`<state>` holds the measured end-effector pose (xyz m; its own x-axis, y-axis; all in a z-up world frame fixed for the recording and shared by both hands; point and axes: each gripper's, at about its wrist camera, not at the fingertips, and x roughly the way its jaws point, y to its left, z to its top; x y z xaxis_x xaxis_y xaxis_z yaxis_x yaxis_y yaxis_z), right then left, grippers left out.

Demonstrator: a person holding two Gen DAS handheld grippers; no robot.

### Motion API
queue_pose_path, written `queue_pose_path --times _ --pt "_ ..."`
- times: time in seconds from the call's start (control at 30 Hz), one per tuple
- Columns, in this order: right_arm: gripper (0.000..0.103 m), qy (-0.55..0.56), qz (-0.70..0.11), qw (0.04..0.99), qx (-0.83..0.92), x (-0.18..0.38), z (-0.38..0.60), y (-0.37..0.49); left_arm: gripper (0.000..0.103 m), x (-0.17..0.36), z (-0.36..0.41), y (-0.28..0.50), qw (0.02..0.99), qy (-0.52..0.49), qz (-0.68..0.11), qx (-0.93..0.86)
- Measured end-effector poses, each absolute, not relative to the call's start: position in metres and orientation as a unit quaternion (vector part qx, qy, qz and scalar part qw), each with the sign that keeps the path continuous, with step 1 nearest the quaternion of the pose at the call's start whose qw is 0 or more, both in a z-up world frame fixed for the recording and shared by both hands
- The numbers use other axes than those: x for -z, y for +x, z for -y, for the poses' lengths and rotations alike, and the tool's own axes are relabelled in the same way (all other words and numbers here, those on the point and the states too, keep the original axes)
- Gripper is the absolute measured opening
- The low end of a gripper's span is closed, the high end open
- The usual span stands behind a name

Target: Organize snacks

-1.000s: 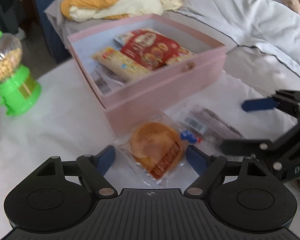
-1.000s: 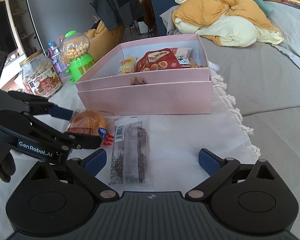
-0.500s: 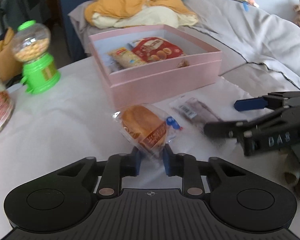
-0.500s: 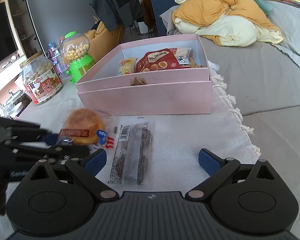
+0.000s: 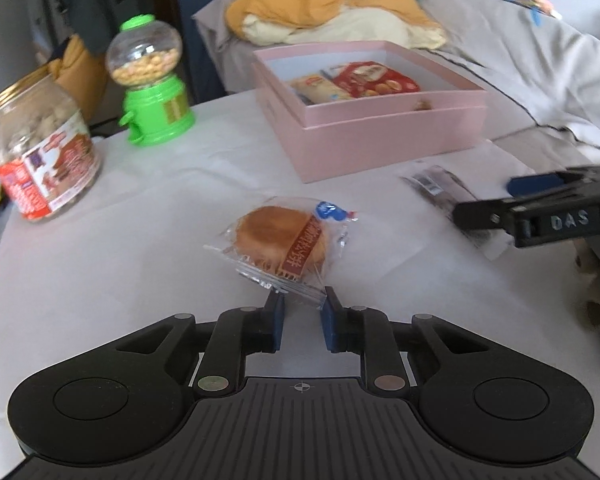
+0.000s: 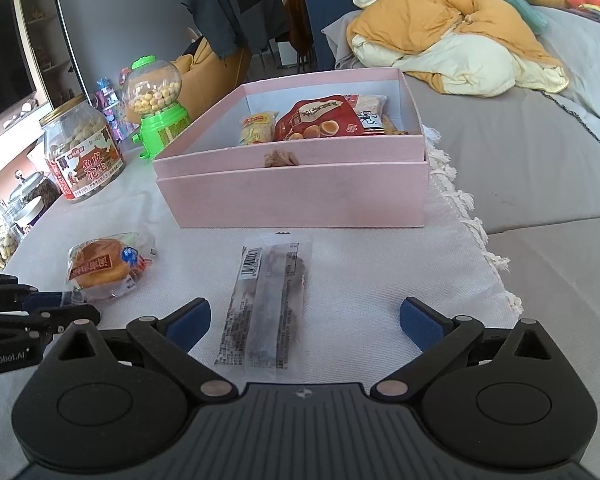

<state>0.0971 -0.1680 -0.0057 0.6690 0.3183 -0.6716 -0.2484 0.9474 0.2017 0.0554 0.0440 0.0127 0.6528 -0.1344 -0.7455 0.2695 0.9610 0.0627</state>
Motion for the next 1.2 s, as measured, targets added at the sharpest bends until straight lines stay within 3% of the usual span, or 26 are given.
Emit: queue_pose_path --times 0.27,0.43,1.0,1.2 --pt "0.103 0.039 -0.377 0.912 -0.155 0.007 0.165 0.097 0.023 -0.011 -0.034 0.061 0.896 0.110 -0.395 0.168" --pt "0.103 0.035 -0.377 0.913 -0.153 0.007 0.163 0.098 0.038 -0.007 -0.031 0.080 0.905 0.116 -0.377 0.161" --pt "0.103 0.037 -0.377 0.912 -0.155 0.007 0.165 0.098 0.037 0.000 -0.038 0.078 0.914 0.083 -0.348 0.191" --pt "0.103 0.037 -0.377 0.912 -0.155 0.007 0.165 0.099 0.037 -0.015 -0.032 0.070 0.902 0.066 -0.398 0.154"
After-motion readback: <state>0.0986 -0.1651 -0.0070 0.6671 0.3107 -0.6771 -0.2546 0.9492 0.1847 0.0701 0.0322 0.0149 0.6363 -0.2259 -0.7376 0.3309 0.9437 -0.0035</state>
